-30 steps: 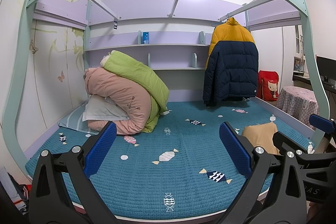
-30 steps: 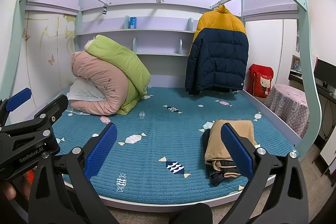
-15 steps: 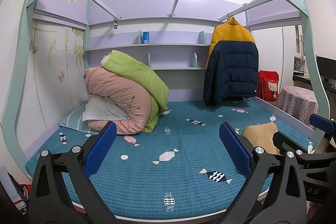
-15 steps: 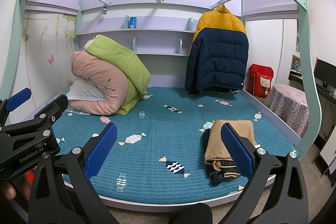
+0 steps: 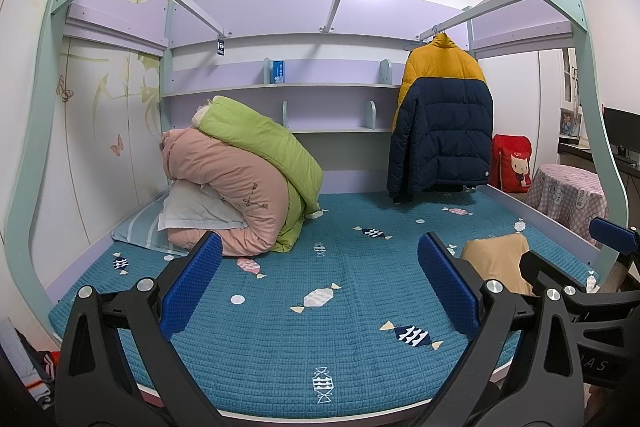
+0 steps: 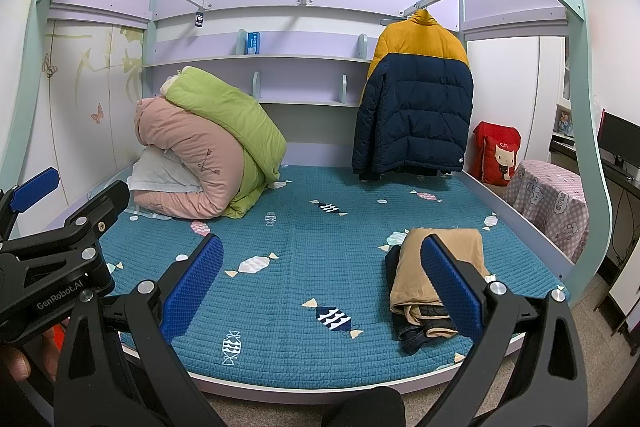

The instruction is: Fold large clothes

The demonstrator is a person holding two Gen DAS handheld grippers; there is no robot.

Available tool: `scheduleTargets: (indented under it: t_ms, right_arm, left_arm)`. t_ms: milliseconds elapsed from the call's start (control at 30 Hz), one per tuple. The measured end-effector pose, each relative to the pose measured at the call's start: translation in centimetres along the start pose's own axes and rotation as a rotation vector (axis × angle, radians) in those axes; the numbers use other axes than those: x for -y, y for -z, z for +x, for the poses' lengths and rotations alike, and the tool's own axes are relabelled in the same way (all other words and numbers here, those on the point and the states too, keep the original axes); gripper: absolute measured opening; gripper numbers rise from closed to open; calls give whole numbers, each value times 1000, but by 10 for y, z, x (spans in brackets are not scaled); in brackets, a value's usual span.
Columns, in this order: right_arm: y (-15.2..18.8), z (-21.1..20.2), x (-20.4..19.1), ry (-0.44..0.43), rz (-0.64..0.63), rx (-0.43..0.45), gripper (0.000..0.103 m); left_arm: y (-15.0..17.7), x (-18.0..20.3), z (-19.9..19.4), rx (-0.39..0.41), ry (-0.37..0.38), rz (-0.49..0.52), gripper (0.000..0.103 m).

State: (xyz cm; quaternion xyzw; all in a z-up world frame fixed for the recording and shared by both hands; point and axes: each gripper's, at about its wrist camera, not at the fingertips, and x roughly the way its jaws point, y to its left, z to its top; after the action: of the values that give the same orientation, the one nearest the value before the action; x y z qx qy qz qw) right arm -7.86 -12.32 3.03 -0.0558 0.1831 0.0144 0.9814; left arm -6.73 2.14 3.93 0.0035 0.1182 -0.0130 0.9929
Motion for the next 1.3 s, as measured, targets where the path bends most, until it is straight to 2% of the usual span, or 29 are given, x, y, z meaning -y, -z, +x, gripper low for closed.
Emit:
scheduleTargets:
  t_ms: [1033,1300]
  right_arm:
    - [2,-2,4,7,-1,-7,96]
    - [5,11,2,18,-21,-36,96]
  left_arm:
    - [2,-1,1,-7,2,-1,98]
    - [16,-7,18,-41,12,-24,98]
